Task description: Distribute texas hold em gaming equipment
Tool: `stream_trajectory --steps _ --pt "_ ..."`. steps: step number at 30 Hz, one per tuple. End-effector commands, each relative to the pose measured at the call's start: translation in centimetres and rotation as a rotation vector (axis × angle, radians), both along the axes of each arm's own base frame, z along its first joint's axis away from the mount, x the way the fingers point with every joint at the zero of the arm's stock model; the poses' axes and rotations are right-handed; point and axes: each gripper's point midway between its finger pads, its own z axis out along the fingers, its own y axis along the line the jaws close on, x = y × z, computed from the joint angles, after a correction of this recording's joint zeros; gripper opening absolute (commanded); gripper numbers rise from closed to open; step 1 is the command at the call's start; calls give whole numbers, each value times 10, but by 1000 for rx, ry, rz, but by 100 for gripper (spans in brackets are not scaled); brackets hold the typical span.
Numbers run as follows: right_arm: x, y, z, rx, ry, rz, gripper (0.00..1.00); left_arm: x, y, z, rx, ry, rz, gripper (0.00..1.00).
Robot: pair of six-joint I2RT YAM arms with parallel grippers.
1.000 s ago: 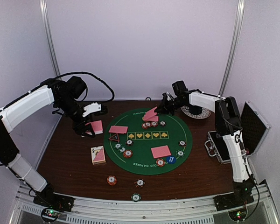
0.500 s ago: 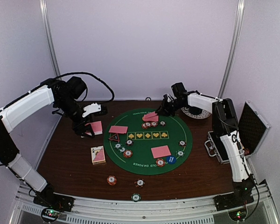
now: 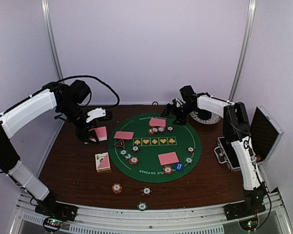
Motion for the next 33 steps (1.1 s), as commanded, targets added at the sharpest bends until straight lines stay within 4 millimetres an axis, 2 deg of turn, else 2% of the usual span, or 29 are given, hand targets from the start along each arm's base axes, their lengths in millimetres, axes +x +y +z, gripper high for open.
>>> stream_trajectory --steps 1,5,10,13,18,21,25,30,33 --pt "-6 -6 65 -33 -128 -8 100 -3 -1 12 -33 -27 -11 0" --pt "-31 6 93 -1 -163 10 99 -3 -2 13 -35 -30 -11 0" --pt "-67 31 121 165 -181 -22 100 -3 -3 14 -44 -31 -11 0" --pt "-90 54 140 294 -201 -2 100 -3 -3 15 -48 -30 -11 0" --pt "-149 109 146 307 -142 161 99 -2 -4 16 -50 -32 -8 0" --pt "-180 142 153 397 -108 216 99 -1 -6 16 -54 -26 -4 0" --pt "-207 174 152 472 -78 258 98 1 -7 17 -59 -25 0 0" --pt "-229 203 151 558 -31 307 93 2 -8 18 -62 -26 3 0" --pt "-239 217 158 612 -14 340 91 1 -7 17 -59 -21 5 0"
